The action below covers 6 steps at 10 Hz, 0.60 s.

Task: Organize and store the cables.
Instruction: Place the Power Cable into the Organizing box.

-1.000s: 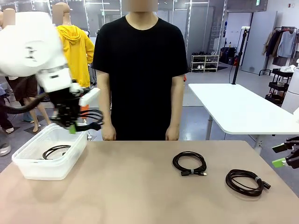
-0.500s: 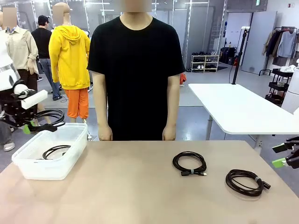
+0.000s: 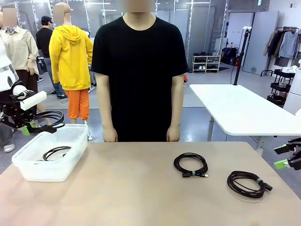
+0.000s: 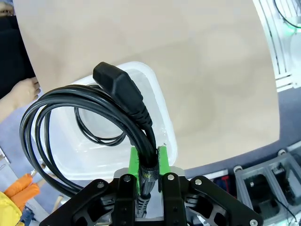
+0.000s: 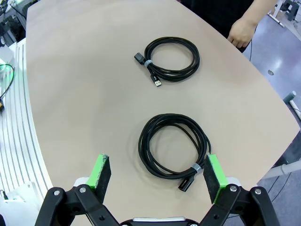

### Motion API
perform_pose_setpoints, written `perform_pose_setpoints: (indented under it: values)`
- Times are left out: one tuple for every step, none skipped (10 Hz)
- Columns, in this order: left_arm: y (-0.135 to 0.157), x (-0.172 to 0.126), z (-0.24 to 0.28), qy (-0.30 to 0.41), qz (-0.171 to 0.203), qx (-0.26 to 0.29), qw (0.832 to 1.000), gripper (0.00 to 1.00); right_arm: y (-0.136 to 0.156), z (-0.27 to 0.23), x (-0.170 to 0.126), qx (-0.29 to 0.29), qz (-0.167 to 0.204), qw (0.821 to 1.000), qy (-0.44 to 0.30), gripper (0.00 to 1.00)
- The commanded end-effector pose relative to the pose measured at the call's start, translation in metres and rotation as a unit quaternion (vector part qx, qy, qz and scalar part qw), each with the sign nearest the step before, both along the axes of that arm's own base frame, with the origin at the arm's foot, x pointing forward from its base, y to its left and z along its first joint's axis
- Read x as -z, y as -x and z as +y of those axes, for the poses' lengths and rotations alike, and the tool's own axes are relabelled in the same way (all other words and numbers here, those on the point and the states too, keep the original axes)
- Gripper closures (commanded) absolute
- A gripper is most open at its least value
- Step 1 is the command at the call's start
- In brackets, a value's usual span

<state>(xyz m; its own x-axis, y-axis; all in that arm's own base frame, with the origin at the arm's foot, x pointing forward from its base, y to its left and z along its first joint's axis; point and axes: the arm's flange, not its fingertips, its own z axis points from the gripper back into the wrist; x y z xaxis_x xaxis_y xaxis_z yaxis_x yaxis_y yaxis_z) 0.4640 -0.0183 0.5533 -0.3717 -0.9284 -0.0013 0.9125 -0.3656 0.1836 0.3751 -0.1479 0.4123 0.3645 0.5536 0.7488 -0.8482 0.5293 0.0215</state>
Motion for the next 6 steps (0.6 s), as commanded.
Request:
perform_pose_setpoints:
  values:
    - [0.0, -0.001, 0.0, 0.0, -0.001, 0.0, 1.0, 0.82, -0.001, -0.001, -0.003, 0.002, 0.006, 1.0, 0.001, 0.0]
    - [-0.012, 0.011, -0.002, -0.021, -0.006, 0.033, 0.999, 0.82, -0.001, -0.001, -0.003, 0.002, 0.006, 1.0, 0.001, 0.0]
    - [-0.028, 0.022, -0.001, -0.018, -0.012, 0.035, 0.999, 0.82, -0.001, -0.001, -0.003, 0.002, 0.006, 1.0, 0.001, 0.0]
    - [-0.044, 0.034, 0.003, -0.021, -0.012, 0.029, 0.999, 0.82, -0.001, -0.001, -0.003, 0.002, 0.006, 1.0, 0.001, 0.0]
    - [-0.056, 0.044, 0.007, -0.018, -0.012, 0.042, 0.999, 0.82, -0.001, -0.001, -0.003, 0.002, 0.006, 1.0, 0.001, 0.0]
    - [-0.069, 0.059, 0.013, -0.009, -0.004, 0.024, 1.0, 0.82, -0.001, -0.001, -0.003, 0.002, 0.006, 1.0, 0.001, 0.0]
